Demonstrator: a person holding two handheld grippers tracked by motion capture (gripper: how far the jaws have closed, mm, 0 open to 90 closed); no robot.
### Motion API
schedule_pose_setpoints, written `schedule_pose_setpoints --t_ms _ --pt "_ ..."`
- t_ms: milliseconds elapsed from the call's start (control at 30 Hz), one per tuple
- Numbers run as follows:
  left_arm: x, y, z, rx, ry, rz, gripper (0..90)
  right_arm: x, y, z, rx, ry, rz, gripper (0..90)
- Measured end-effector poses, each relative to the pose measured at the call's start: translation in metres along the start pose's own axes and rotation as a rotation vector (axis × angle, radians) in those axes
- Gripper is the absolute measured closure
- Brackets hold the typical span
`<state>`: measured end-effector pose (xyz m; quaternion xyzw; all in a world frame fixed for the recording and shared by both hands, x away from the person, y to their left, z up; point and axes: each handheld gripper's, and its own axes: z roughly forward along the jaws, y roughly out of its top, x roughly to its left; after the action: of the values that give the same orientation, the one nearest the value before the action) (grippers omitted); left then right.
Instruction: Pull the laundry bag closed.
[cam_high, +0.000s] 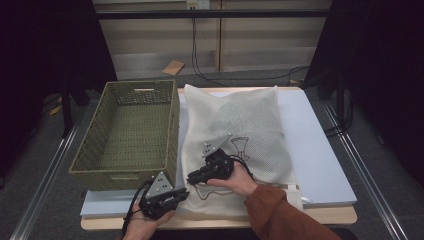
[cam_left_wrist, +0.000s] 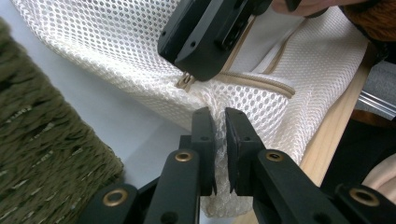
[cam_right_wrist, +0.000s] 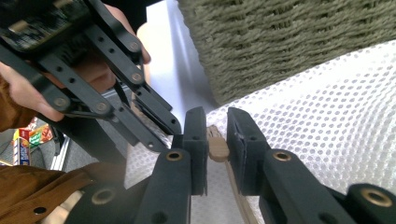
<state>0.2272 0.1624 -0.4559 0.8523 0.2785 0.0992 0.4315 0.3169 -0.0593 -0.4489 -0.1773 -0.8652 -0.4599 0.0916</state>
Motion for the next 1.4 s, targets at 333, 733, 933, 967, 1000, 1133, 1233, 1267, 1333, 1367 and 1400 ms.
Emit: schedule_pose_setpoints --t_ms 333,733,933,967,1000,1133,1233,1267,1333,1367,1400 --pt "0.0 -0.002 -0.004 0.01 0.006 0.003 84.7 -0.006 -0.003 0.014 0.045 0.02 0.022 81.9" --pt "0.006 0.005 -0.011 -0.044 -0.002 -0.042 69.5 -0.001 0.0 -0.002 0.018 -0.02 0.032 82.5" --pt "0.008 0.015 -0.008 -0.053 0.004 -0.046 66.4 0.0 0.0 -0.013 0.002 -0.03 0.023 82.5" --pt "0.008 0.016 -0.008 -0.051 0.009 -0.048 66.4 0.0 0.0 -0.013 0.002 -0.03 0.023 82.5" --pt "0.009 0.017 -0.008 -0.048 0.005 -0.053 66.5 0.0 0.001 -0.016 -0.009 -0.032 0.021 82.5" --pt "0.011 0.022 -0.002 -0.052 -0.005 -0.068 68.0 0.0 0.002 -0.02 -0.022 -0.03 0.021 82.5" --pt "0.013 0.028 -0.003 -0.062 -0.019 -0.071 67.3 0.002 0.002 -0.022 -0.025 -0.031 0.019 82.5" --pt "0.013 0.03 -0.005 -0.067 -0.015 -0.066 67.3 0.002 0.002 -0.022 -0.025 -0.031 0.019 82.5" --pt "0.014 0.033 -0.009 -0.075 -0.003 -0.068 68.1 0.002 0.002 -0.023 -0.03 -0.032 0.019 82.5" --pt "0.014 0.034 -0.009 -0.073 0.01 -0.071 70.3 0.002 0.002 -0.023 -0.028 -0.032 0.017 82.5" --pt "0.014 0.034 -0.008 -0.059 0.009 -0.069 70.6 0.002 0.002 -0.024 -0.027 -0.035 0.018 82.5"
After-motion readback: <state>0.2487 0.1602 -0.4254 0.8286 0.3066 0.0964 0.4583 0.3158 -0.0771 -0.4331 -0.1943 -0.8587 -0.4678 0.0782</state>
